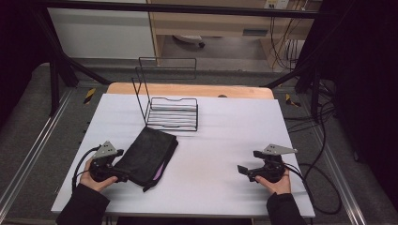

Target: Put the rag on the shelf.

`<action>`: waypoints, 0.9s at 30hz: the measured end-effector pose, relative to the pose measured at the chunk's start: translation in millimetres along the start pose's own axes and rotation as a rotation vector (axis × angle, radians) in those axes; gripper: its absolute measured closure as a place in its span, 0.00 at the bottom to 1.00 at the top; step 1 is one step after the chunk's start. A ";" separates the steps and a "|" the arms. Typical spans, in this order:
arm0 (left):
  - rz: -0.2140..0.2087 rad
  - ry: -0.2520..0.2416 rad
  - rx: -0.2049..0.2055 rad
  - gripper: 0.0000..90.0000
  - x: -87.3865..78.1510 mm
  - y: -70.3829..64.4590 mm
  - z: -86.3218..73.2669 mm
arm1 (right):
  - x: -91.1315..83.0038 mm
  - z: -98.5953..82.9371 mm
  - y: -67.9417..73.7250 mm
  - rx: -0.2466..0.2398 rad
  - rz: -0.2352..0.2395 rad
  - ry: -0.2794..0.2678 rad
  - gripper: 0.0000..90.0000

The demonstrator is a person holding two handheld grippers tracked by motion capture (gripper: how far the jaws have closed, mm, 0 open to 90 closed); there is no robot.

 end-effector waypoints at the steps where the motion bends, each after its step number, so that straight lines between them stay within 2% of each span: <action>1: 0.001 0.002 0.001 0.06 0.1 -0.2 0.3 | 0.0 0.0 0.0 0.000 0.000 0.000 0.02; 10: -0.001 0.001 0.007 0.05 0.9 -6.1 4.4 | 0.2 -0.3 0.9 0.002 0.000 0.002 0.02; 14: 0.002 0.024 0.020 0.05 4.2 -12.7 6.1 | 0.7 -0.9 0.9 0.004 -0.007 0.011 0.02; 19: -0.014 0.039 0.042 0.11 9.2 -27.4 10.6 | 0.5 -0.7 0.2 0.003 -0.011 0.011 0.02; 27: -0.030 0.113 0.062 0.22 24.3 -51.5 9.8 | 0.1 -0.6 0.0 0.003 -0.014 0.010 0.02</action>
Point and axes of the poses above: each handheld gripper's, and its own axes: x roughly forward along the jaws, z roughly out of its top, y roughly to its left, the point moved 6 cm from there along x, roughly forward along the jaws, and after that the axes turned 9 degrees about -z, right-handed, at the moved point
